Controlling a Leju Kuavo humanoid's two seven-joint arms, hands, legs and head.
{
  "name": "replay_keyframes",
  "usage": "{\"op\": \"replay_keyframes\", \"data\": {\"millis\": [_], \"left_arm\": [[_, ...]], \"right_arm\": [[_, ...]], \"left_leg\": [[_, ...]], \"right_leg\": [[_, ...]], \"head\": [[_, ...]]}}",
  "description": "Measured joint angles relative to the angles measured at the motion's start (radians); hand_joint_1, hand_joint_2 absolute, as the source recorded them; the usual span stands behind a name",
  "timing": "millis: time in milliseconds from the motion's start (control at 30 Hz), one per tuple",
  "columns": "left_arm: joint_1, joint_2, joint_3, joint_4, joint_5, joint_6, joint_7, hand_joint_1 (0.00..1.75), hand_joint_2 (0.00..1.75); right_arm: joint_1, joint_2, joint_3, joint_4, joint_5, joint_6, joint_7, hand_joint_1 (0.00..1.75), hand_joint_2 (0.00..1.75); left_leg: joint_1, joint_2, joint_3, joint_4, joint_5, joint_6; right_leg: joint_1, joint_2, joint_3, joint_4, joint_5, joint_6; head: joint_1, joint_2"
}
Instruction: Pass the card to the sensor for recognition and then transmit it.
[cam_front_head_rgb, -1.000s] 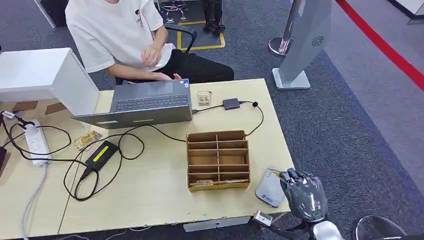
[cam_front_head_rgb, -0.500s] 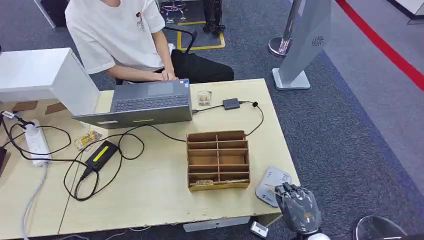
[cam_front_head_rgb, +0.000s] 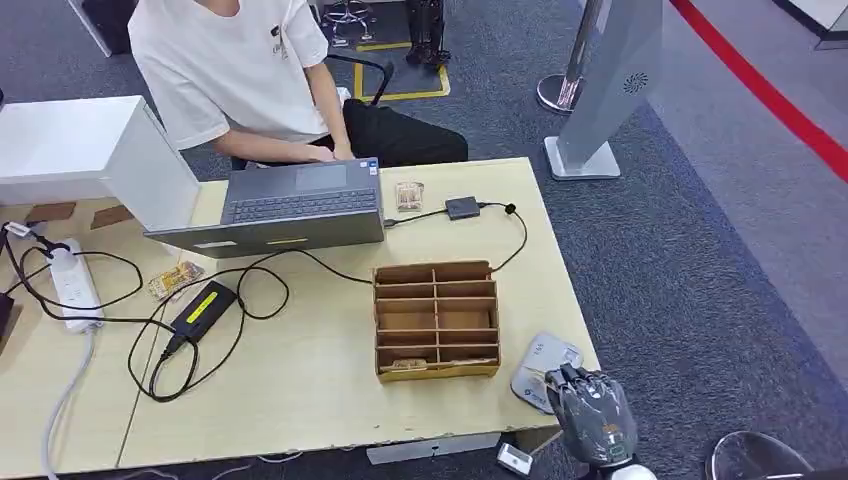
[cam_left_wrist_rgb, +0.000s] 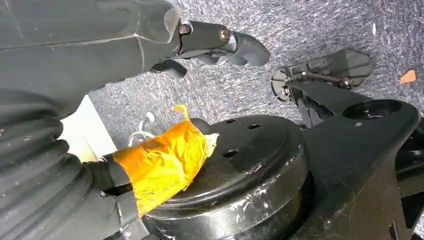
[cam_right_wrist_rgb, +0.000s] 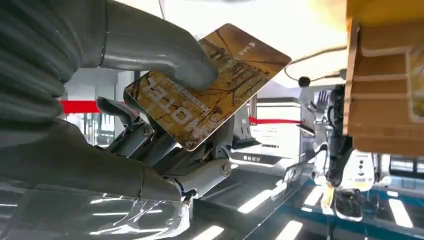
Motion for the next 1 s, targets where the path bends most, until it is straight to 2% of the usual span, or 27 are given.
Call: {"op": "replay_keyframes", "data": {"millis": [167, 333, 433, 533, 600, 733, 1000], "left_arm": [[-0.001, 0.004, -0.007, 0.000, -0.023, -0.006, 0.000, 0.00, 1.75], [-0.003, 0.010, -0.019, 0.000, -0.041, -0.010, -0.003, 0.00, 1.75], [-0.003, 0.015, -0.027, 0.000, -0.062, -0.017, -0.018, 0.00, 1.75], [-0.008, 0.021, -0.052, 0.000, -0.100, -0.027, -0.049, 0.00, 1.75], [-0.013, 0.023, -0.067, 0.000, -0.113, -0.032, -0.056, 0.00, 1.75], [-0.011, 0.025, -0.081, 0.000, -0.129, -0.035, -0.062, 0.00, 1.75], [-0.013, 0.031, -0.114, 0.000, -0.166, -0.047, -0.065, 0.00, 1.75]], "right_arm": [[-0.044, 0.000, -0.029, -0.115, -0.056, 0.000, -0.070, 1.75, 1.75], [-0.223, -0.054, -0.023, -0.204, -0.095, 0.007, -0.004, 1.75, 1.75], [-0.368, -0.080, 0.010, -0.216, -0.082, 0.060, 0.026, 1.75, 1.75], [-0.563, -0.080, 0.082, -0.156, -0.030, 0.147, 0.069, 1.75, 1.75], [-0.677, -0.076, 0.138, -0.093, -0.007, 0.164, 0.104, 1.75, 1.75], [-0.792, -0.063, 0.215, -0.014, 0.002, 0.178, 0.134, 1.75, 1.75], [-0.993, 0.030, 0.340, 0.210, 0.054, 0.243, 0.182, 1.75, 1.75]], "left_leg": [[0.000, 0.002, 0.000, 0.000, 0.000, 0.000], [0.000, 0.005, 0.001, 0.000, 0.001, 0.001], [0.000, 0.006, 0.000, 0.000, 0.002, 0.000], [0.000, 0.008, 0.001, 0.000, 0.004, 0.000], [0.000, 0.007, 0.001, 0.000, 0.005, -0.001], [0.001, 0.002, -0.002, 0.000, 0.006, -0.001], [0.001, 0.003, -0.003, 0.000, 0.007, -0.002]], "right_leg": [[0.000, 0.002, 0.000, 0.000, 0.001, -0.001], [0.000, 0.005, 0.001, 0.000, 0.002, 0.000], [0.000, 0.007, 0.000, 0.001, 0.004, 0.000], [0.000, 0.009, -0.001, 0.001, 0.006, -0.002], [0.000, 0.007, -0.002, 0.001, 0.006, -0.002], [0.001, 0.002, -0.002, 0.002, 0.006, -0.002], [0.001, 0.004, -0.005, 0.003, 0.006, -0.002]], "head": [[0.000, 0.000], [0.000, 0.000], [0.000, 0.000], [-0.001, 0.000], [0.000, 0.000], [0.000, 0.000], [0.000, 0.000]]}}
